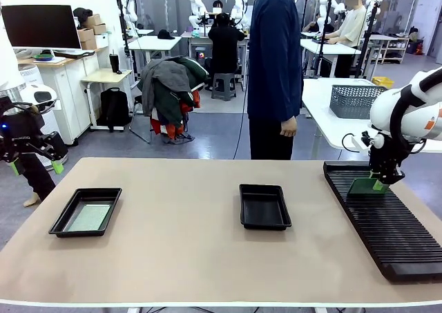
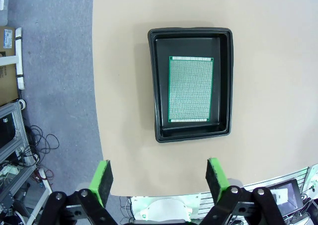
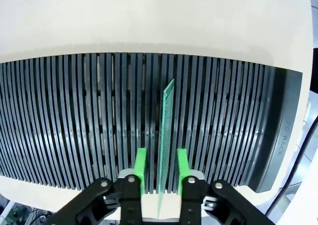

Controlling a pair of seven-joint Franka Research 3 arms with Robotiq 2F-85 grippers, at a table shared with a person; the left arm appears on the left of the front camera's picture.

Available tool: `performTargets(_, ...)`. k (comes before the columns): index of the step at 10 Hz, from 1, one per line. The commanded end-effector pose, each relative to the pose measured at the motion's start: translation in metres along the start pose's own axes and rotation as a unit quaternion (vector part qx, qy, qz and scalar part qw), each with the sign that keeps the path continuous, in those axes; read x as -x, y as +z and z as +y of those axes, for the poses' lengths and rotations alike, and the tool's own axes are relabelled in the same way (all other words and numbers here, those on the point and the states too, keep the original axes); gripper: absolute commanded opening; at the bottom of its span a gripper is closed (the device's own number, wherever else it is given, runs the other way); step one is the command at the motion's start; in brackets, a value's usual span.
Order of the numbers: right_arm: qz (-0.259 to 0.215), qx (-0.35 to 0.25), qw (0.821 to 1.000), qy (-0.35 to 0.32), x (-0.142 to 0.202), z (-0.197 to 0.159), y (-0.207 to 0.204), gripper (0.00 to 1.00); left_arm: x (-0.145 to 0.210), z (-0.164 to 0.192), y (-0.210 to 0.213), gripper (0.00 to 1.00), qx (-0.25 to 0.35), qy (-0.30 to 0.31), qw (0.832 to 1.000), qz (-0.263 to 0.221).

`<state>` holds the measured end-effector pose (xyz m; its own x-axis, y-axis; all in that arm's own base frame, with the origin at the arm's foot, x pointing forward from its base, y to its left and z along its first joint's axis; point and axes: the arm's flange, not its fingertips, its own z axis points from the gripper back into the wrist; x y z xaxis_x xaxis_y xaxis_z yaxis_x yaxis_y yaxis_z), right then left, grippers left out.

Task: Inspect and transfer BCBs to ESD trays.
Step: Pick up the Blank PCB from the PCB Rack and place it in the right ESD tray.

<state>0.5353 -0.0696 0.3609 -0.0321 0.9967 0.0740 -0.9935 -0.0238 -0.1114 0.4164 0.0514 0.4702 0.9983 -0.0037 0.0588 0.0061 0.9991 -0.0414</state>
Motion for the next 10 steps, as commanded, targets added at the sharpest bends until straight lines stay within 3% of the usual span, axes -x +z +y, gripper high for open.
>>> performTargets(1, -0.005, -0.004, 1.0, -0.012, -0.0011, -0.0005, -0.0016, 0.2, 0.0, -0.0001, -0.0021, 1.0, 0.004, 0.001, 1.0, -0.004)
performTargets(5, -0.001, -0.01, 1.0, -0.015, 0.0003, -0.0013, -0.0012, 0.01, 0.0, -0.0001, -0.0021, 1.0, 0.004, 0.001, 1.0, -0.004)
performTargets(10, 0.003, -0.008, 1.0, -0.017, -0.001, -0.002, 0.0025, 0.0, 0.0, -0.0001, -0.0021, 1.0, 0.004, 0.001, 1.0, -0.004)
